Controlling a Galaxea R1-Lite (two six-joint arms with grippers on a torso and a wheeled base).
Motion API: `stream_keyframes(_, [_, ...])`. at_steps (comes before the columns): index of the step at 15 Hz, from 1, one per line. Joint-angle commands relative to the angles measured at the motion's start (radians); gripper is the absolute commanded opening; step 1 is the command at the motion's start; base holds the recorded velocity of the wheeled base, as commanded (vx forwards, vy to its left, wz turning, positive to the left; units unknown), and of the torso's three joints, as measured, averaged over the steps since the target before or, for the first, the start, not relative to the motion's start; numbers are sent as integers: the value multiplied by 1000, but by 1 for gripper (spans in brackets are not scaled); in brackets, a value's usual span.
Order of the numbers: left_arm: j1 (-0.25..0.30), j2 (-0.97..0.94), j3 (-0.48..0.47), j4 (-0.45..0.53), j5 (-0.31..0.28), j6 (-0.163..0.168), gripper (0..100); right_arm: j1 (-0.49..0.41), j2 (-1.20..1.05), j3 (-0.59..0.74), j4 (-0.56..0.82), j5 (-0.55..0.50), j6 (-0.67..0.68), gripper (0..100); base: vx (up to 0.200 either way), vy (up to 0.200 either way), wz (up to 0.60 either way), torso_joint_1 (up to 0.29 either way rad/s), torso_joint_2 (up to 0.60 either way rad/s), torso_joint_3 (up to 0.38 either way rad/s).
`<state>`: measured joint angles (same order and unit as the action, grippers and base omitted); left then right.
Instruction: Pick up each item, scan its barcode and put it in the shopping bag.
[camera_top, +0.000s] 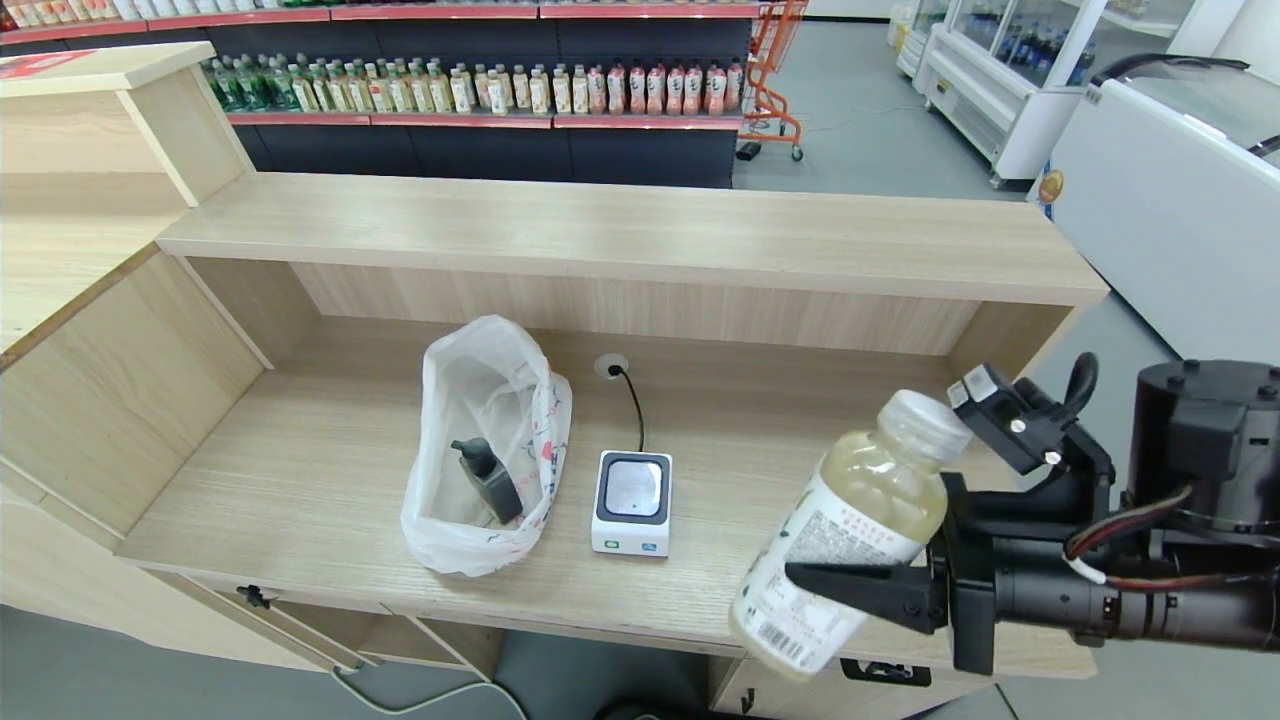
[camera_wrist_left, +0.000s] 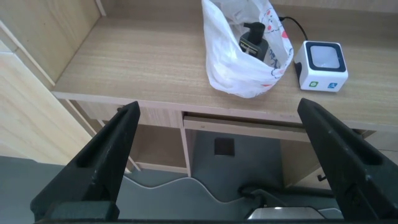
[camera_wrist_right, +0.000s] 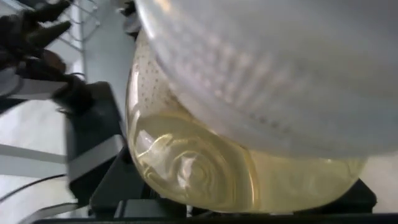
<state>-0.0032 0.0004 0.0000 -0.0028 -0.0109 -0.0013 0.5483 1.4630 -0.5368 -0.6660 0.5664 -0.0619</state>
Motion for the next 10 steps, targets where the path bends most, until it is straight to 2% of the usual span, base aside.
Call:
stream_keyframes(1, [0,1,0,0,0,0,100,-154,-20,-29,-4,-192,-296,0,0,0,0,0,0,0])
stream_keyframes(2, [0,0,0,0,0,0,100,-177,-27,-31,-11,-286,-391,0,0,0,0,0,0,0])
stream_keyframes(5, [0,1,0,0,0,0,100,-182,-39,-37,-35,-387,-564,0,0,0,0,0,0,0])
stream_keyframes(10, [0,0,0,0,0,0,100,-148,-7,-22,-147,-393,-931,0,0,0,0,0,0,0])
